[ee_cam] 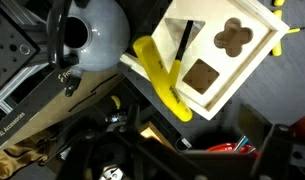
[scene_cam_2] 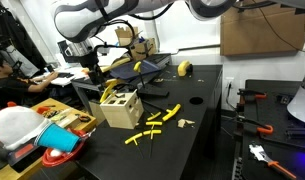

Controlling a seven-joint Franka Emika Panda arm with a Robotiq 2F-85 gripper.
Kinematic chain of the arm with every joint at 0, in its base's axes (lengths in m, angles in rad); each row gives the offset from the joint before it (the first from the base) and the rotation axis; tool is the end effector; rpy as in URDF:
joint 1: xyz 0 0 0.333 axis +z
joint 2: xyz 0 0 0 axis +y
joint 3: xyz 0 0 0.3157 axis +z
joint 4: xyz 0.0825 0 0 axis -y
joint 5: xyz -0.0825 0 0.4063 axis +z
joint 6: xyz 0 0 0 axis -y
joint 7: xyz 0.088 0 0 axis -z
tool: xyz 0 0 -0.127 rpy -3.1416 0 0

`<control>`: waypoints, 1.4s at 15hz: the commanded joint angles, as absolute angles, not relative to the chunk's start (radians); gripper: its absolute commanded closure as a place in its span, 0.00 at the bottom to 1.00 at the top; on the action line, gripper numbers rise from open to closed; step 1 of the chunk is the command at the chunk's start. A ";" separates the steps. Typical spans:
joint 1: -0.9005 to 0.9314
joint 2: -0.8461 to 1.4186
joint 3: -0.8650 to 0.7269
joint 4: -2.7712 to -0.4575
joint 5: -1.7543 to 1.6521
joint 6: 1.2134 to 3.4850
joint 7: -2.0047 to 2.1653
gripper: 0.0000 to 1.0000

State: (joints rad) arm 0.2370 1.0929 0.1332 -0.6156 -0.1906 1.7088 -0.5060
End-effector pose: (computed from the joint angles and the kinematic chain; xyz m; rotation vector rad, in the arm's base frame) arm 0.7896 0.2236 0.3066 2.8100 1.2382 -0.0029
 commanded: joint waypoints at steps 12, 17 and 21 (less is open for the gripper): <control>0.239 1.142 0.109 -0.604 -0.204 1.716 -0.485 0.00; 0.243 1.147 0.101 -0.601 -0.202 1.712 -0.465 0.25; 0.243 1.147 0.103 -0.601 -0.198 1.718 -0.448 0.51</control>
State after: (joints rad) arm 0.2335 1.1441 0.1132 -0.6157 -0.1908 1.7148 -0.4778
